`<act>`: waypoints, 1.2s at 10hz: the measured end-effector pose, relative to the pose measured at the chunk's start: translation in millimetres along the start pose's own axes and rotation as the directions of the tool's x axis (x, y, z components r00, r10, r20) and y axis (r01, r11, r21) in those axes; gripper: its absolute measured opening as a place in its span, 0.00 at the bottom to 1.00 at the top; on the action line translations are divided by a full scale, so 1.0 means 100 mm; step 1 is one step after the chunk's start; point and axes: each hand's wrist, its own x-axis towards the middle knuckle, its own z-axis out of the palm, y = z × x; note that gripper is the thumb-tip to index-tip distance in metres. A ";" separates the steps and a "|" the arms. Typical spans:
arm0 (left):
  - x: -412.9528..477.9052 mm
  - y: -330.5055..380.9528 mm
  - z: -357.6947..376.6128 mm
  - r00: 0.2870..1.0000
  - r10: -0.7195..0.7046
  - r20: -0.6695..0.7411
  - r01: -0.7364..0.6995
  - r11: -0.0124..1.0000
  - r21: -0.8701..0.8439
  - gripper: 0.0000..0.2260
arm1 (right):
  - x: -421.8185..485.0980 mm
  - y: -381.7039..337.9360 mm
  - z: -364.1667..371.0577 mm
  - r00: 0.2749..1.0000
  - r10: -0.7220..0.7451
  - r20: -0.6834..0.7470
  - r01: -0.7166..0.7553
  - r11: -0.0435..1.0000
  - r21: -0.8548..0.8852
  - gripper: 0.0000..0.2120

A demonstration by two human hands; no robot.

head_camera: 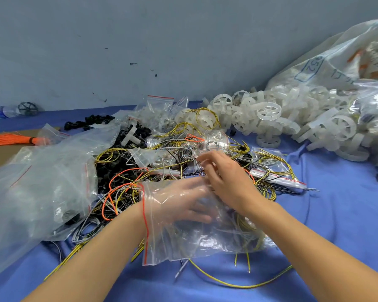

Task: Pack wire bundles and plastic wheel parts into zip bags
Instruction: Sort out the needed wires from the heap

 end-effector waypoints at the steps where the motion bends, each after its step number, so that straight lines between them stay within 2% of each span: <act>1: 0.04 -0.12 -0.06 0.996 -0.050 -0.068 0.053 0.998 0.045 0.17 | -0.04 0.11 0.04 1.000 0.007 0.026 -0.005 0.997 -0.078 0.11; 2: -0.08 -0.13 -0.22 0.995 -0.102 -0.018 0.096 0.972 -0.217 0.21 | -0.07 0.17 0.08 0.998 -0.032 0.046 0.039 0.985 -0.169 0.11; 3: -0.24 -0.13 -0.33 0.993 -0.095 -0.064 0.068 0.940 -0.335 0.22 | -0.09 0.18 0.08 0.994 -0.103 0.048 0.111 0.973 -0.203 0.11; 4: -0.34 -0.12 -0.44 0.992 -0.098 -0.082 0.065 0.940 -0.335 0.18 | -0.11 0.18 0.06 0.986 -0.145 0.088 0.163 0.952 -0.261 0.12; 5: -0.46 -0.15 -0.61 0.990 -0.098 -0.098 0.070 0.963 -0.260 0.13 | -0.12 0.19 0.04 0.973 -0.180 0.141 0.220 0.907 -0.360 0.15; 6: -0.54 -0.18 -0.77 0.989 -0.045 -0.143 0.005 0.963 -0.271 0.13 | -0.12 0.23 -0.02 0.963 -0.213 0.165 0.266 0.854 -0.448 0.18; 8: -0.48 -0.20 -0.95 0.882 -0.022 -0.471 -0.141 0.941 -0.309 0.13 | -0.07 0.33 -0.24 0.932 -0.323 0.166 0.361 0.775 -0.518 0.23; 9: -0.46 -0.20 -1.01 0.827 0.021 -0.562 -0.246 0.912 -0.327 0.12 | 0.00 0.40 -0.38 0.963 -0.270 -0.005 0.250 0.897 -0.363 0.22; 10: -0.45 -0.18 -1.13 0.706 0.054 -0.706 -0.322 0.912 -0.253 0.10 | 0.08 0.41 -0.50 0.975 -0.103 -0.197 0.083 0.991 -0.109 0.17; 11: -0.41 -0.24 -1.29 0.546 0.129 -0.827 -0.238 0.971 -0.006 0.10 | 0.10 0.37 -0.55 0.962 -0.002 -0.273 0.006 1.000 0.016 0.15; 12: -0.35 -0.40 -1.46 0.458 0.263 -0.849 0.018 0.952 0.305 0.10 | 0.13 0.28 -0.53 0.955 0.079 -0.287 -0.026 0.982 0.186 0.16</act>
